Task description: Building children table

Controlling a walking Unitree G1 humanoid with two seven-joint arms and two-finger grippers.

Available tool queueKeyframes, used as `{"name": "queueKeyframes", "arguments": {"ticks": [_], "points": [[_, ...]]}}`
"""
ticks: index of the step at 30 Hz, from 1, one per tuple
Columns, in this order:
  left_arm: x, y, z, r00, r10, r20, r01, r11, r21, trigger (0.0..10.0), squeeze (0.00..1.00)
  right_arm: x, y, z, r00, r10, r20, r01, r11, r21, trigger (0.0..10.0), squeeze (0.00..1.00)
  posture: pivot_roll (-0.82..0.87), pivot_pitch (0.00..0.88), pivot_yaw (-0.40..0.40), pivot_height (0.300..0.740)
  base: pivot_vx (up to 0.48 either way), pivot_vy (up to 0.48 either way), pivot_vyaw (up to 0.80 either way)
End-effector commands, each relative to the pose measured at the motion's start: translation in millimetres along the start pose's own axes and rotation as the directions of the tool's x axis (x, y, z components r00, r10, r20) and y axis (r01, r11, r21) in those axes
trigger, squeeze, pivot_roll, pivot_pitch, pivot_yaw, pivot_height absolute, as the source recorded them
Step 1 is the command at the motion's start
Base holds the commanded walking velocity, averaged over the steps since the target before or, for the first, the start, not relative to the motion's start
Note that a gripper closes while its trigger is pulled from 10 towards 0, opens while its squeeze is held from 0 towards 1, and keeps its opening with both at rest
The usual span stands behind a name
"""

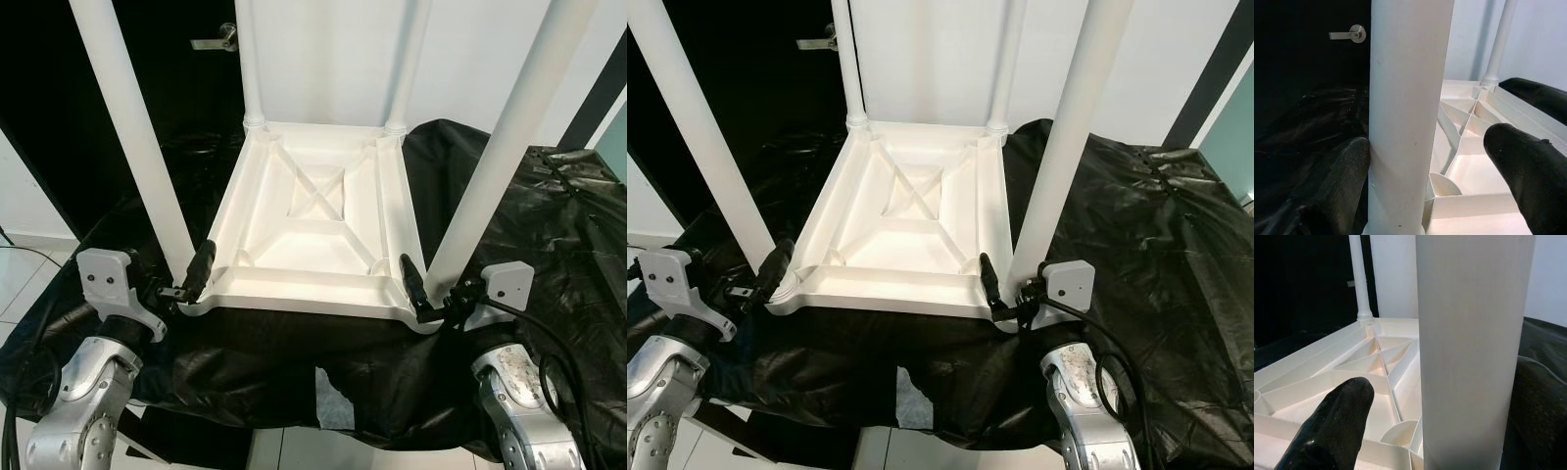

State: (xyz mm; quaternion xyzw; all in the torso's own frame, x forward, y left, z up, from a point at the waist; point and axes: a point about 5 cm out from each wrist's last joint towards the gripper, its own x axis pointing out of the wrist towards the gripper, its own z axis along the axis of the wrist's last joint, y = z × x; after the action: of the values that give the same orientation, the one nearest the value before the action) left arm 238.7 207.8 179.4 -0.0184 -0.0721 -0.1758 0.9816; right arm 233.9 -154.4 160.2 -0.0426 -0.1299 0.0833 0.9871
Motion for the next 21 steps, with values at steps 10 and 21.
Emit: {"name": "queueKeyframes", "arguments": {"ticks": [10,21], "points": [[3.3,-10.9,-3.2,0.991,-0.133,-0.015,0.133,0.991,0.007,10.0,0.00,3.5,-3.8,-1.4,1.000,0.002,0.015,-0.002,1.000,-0.022,10.0,0.00,0.05,0.000,-0.034,0.740,0.000,0.000,0.00],[-8.5,-13.4,-2.5,0.972,-0.233,-0.032,0.233,0.973,-0.003,10.0,0.00,-3.4,-6.1,0.0,1.000,-0.017,0.019,0.017,1.000,0.003,10.0,0.00,0.03,0.000,-0.032,0.740,0.000,0.000,0.00]]}}
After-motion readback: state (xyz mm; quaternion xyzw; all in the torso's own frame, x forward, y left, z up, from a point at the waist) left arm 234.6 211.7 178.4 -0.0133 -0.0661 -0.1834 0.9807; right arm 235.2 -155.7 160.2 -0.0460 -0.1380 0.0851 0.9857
